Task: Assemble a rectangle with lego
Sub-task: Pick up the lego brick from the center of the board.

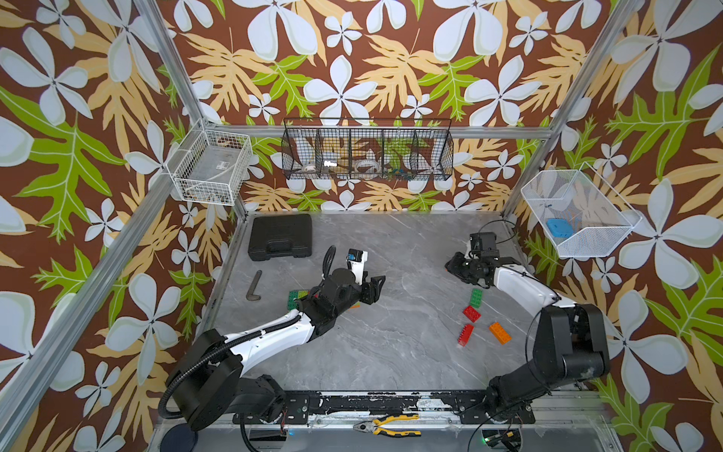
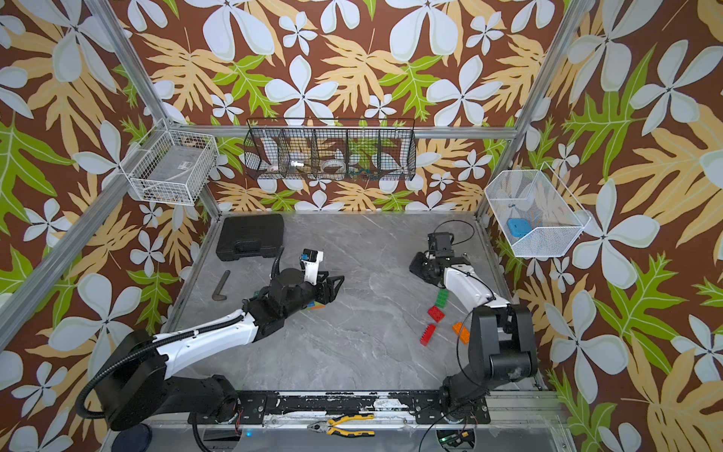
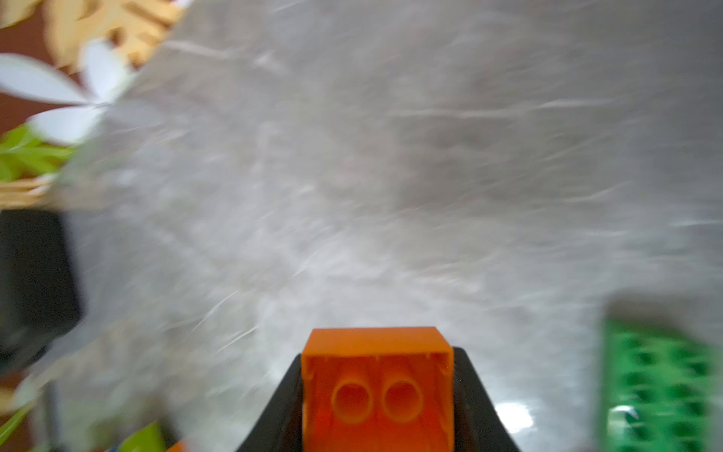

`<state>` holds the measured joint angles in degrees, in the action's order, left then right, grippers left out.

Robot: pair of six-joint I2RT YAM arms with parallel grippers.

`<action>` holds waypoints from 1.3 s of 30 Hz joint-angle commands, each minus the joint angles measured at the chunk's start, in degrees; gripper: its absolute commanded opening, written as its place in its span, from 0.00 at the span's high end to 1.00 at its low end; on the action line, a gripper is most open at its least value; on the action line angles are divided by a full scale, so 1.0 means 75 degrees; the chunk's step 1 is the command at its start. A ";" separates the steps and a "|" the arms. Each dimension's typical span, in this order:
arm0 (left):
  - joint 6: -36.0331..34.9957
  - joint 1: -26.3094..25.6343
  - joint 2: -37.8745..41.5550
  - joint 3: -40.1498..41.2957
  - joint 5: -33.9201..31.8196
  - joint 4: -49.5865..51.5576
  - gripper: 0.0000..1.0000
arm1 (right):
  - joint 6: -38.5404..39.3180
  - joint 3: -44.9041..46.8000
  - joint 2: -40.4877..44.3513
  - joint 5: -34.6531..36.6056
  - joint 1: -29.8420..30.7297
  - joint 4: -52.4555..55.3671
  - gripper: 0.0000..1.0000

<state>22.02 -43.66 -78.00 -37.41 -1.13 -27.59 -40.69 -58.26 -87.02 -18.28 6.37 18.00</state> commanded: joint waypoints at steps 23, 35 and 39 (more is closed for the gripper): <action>0.0227 0.0056 -0.2704 -0.0625 0.2896 -0.5509 0.29 | -0.3321 0.0383 0.1629 -0.4734 0.1381 -0.1145 0.68; 0.0287 0.0056 -0.2717 -0.0865 0.3435 -0.5428 0.68 | -0.3323 0.0503 0.1619 -0.5077 0.1390 -0.1231 0.69; 0.0300 0.0056 -0.2704 -0.0940 0.3529 -0.5346 0.90 | -0.3511 0.0608 0.1630 -0.5109 0.1406 -0.1521 0.65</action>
<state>23.46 -43.24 -98.56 -43.75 24.23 -65.73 -66.63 -54.00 -74.89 -54.24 16.62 9.08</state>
